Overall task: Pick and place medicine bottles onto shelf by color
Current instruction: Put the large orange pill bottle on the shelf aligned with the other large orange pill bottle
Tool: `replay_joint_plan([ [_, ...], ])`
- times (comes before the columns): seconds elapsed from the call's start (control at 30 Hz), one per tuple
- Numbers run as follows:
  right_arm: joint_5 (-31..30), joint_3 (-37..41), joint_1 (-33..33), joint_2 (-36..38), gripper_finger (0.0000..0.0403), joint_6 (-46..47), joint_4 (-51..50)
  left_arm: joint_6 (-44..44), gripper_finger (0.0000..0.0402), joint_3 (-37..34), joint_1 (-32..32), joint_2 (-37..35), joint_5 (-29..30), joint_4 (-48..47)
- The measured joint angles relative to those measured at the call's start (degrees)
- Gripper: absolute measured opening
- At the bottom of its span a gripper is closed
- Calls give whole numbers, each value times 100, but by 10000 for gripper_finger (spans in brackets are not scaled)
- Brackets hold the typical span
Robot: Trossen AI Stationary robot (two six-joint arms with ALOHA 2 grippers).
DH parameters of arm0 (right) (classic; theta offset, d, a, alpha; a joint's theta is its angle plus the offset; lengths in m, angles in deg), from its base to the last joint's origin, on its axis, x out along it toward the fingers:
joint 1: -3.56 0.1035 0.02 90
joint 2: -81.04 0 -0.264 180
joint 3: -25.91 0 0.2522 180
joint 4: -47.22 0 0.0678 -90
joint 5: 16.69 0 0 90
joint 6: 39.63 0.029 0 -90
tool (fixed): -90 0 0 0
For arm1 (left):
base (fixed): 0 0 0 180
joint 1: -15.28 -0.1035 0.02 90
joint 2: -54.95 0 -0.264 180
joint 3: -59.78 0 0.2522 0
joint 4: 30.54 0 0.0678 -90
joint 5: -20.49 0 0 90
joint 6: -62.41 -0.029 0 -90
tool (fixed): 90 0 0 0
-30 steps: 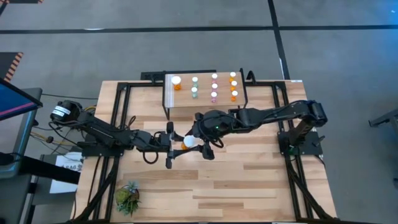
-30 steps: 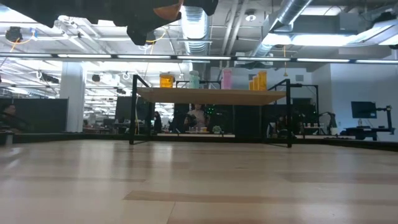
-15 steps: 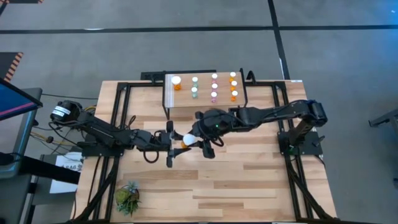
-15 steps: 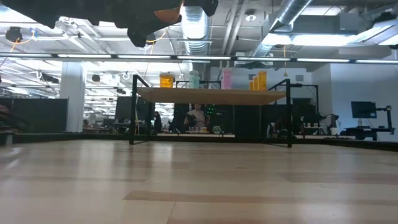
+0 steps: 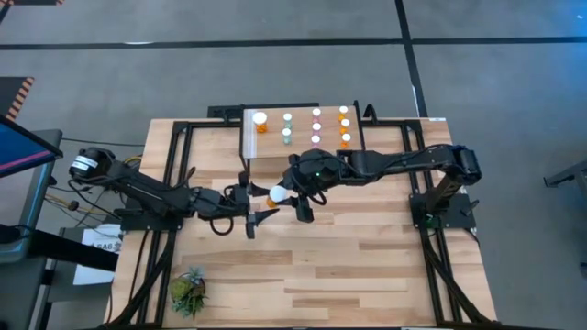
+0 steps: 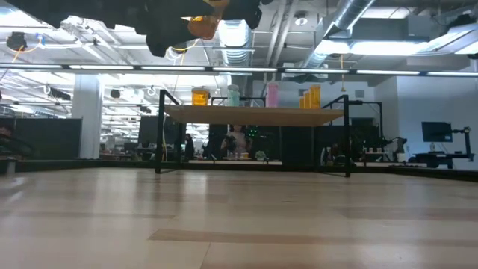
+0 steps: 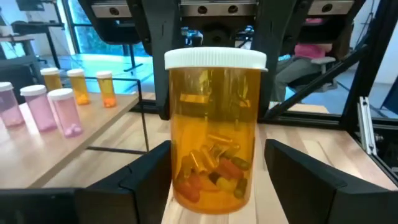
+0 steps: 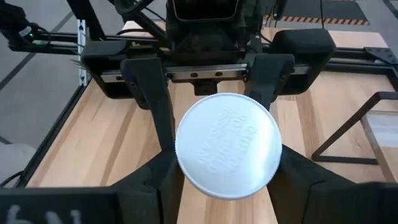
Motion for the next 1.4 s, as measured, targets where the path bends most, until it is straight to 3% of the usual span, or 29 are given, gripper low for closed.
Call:
replay_joint_plan([
  [0.67,-26,2,213,-2,198,117,-343,195,245,2,137,-95,31,-710],
  [0.87,-22,11,268,-156,201,158,-618,328,245,2,236,-614,232,-1586],
  [1.1,-20,7,273,-811,200,177,-618,597,245,2,651,-1438,952,-2573],
  [1.4,-19,4,269,-1775,198,299,-301,598,245,2,922,-1502,1367,-2797],
])
